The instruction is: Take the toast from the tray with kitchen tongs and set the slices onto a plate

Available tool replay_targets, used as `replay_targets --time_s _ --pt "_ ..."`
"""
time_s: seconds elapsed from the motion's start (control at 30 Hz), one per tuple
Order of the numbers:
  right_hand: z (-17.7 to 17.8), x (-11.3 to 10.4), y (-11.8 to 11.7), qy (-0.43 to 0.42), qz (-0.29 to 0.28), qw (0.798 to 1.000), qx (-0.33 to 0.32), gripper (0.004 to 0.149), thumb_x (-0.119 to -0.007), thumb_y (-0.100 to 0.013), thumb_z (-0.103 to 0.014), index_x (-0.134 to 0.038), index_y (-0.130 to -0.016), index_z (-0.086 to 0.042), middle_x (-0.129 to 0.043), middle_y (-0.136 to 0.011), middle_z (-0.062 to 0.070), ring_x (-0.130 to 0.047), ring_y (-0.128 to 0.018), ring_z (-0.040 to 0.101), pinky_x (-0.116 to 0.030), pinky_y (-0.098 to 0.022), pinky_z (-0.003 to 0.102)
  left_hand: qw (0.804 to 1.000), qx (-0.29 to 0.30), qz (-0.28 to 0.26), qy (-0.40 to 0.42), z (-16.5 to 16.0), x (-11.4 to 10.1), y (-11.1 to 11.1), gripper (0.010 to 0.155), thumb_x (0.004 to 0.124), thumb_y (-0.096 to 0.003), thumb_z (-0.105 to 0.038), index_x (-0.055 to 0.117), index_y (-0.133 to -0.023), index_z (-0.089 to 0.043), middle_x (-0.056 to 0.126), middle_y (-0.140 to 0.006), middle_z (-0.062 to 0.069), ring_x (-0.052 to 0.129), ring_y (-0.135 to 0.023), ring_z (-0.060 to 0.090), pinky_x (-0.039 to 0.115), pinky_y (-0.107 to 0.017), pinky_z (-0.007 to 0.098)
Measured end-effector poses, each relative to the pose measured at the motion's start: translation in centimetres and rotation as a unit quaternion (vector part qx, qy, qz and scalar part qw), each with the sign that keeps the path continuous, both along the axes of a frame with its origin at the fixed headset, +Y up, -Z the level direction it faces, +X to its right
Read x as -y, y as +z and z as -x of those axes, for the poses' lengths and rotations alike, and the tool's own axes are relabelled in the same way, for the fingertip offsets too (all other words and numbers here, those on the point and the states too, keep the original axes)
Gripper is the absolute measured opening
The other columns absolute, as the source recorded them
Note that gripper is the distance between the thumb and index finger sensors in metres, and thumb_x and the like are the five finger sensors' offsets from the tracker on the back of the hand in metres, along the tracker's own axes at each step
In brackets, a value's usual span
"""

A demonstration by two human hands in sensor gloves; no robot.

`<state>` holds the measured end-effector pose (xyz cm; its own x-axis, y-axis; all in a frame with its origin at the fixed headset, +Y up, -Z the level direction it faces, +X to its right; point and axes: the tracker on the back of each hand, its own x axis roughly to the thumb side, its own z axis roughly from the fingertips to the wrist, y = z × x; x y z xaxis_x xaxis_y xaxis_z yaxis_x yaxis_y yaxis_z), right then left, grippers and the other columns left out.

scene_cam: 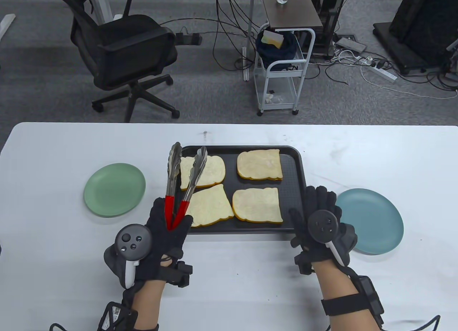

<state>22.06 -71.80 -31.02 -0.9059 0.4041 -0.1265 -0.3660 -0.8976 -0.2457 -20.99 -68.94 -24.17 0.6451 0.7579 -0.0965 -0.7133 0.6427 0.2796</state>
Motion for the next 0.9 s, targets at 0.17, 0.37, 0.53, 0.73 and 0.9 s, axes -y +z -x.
replay_targets --time_s 0.17,0.37,0.53,0.73,0.9 --pt "-5.9 -1.7 -3.0 -0.001 0.034 0.995 0.095 0.086 -0.07 -0.045 -0.064 -0.032 -0.112 -0.025 -0.035 -0.12 0.017 -0.032 -0.105 0.044 -0.039 -0.07 0.063 1.0 0.002 0.0 0.012 0.6 -0.1 0.0 0.09 0.087 -0.0299 -0.074 0.054 -0.1 -0.028 0.091 -0.084 0.002 0.107 -0.038 0.013 0.093 -0.044 0.041" --pt "-14.0 -1.5 -4.9 0.009 0.094 0.973 0.211 0.091 -0.073 -0.043 -0.066 -0.029 -0.112 -0.025 -0.033 -0.12 0.017 -0.029 -0.105 0.045 -0.037 -0.07 0.064 1.0 0.008 -0.003 0.017 0.7 -0.2 0.0 0.09 0.087 -0.0302 -0.074 0.054 -0.101 -0.028 0.091 -0.084 0.003 0.107 -0.038 0.014 0.093 -0.044 0.041" --pt "-19.9 2.1 -5.1 -0.005 0.171 0.945 0.278 0.09 -0.075 -0.042 -0.065 -0.034 -0.112 -0.025 -0.032 -0.12 0.017 -0.028 -0.105 0.045 -0.036 -0.07 0.064 1.0 0.009 -0.002 0.024 0.9 -0.2 0.0 0.09 0.087 -0.0303 -0.074 0.054 -0.1 -0.028 0.091 -0.084 0.003 0.107 -0.038 0.014 0.093 -0.044 0.041" --pt "-23.4 6.6 -4.2 -0.009 0.264 0.912 0.313 0.086 -0.075 -0.044 -0.063 -0.041 -0.112 -0.022 -0.03 -0.12 0.018 -0.025 -0.104 0.045 -0.035 -0.069 0.064 1.0 0.008 0.0 0.027 0.9 -0.3 0.0 0.09 0.087 -0.0304 -0.074 0.054 -0.1 -0.028 0.091 -0.084 0.003 0.107 -0.038 0.015 0.093 -0.044 0.041" --pt "-23.9 8.3 -4.0 -0.011 0.292 0.902 0.318 0.075 -0.075 -0.046 -0.058 -0.055 -0.108 -0.021 -0.035 -0.119 0.018 -0.029 -0.104 0.045 -0.037 -0.069 0.064 1.0 0.008 0.004 0.024 0.8 -0.1 0.0 0.09 0.087 -0.0303 -0.073 0.055 -0.1 -0.028 0.091 -0.084 0.003 0.107 -0.038 0.015 0.093 -0.045 0.042"
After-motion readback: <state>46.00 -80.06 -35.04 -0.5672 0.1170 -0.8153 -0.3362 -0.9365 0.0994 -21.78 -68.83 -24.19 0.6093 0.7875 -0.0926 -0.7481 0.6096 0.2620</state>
